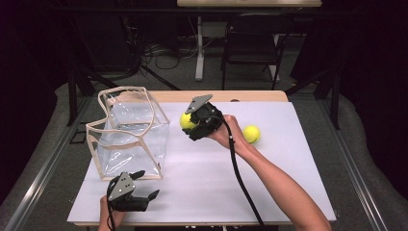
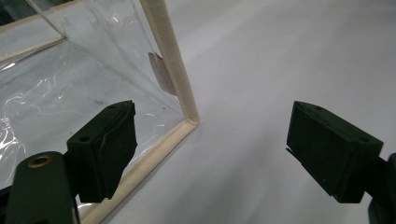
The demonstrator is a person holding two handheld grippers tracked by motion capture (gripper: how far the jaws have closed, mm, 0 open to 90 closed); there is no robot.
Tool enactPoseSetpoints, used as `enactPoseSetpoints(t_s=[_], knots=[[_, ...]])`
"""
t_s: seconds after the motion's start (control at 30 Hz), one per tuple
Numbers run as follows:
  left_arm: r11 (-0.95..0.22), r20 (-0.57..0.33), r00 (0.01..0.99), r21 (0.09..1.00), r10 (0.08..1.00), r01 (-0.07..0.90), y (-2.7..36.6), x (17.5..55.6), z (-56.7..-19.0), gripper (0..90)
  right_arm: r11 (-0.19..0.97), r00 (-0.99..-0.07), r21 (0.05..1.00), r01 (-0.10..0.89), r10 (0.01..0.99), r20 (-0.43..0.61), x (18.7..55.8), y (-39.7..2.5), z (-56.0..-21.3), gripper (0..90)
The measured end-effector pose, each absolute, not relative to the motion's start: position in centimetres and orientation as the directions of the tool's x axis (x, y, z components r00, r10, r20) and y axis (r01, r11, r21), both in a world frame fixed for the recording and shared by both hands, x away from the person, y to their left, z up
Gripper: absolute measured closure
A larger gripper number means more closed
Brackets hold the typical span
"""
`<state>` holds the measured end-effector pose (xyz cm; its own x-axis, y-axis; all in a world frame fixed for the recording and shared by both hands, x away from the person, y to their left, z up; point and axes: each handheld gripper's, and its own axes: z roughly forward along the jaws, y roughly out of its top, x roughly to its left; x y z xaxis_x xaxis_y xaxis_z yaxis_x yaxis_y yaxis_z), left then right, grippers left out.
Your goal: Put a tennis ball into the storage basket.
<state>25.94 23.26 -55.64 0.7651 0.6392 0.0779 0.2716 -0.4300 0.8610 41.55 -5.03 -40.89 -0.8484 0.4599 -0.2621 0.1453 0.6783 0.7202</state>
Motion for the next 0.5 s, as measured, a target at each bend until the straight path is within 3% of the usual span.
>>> enactPoseSetpoints(t_s=[0.5], knots=[[-0.429,0.077,0.766,0.862,0.638,0.271,23.22,25.95,-55.65,16.0,0.681,-0.85,0.72,0.133,0.452,-0.27,41.74,-4.23,-40.0,26.2]])
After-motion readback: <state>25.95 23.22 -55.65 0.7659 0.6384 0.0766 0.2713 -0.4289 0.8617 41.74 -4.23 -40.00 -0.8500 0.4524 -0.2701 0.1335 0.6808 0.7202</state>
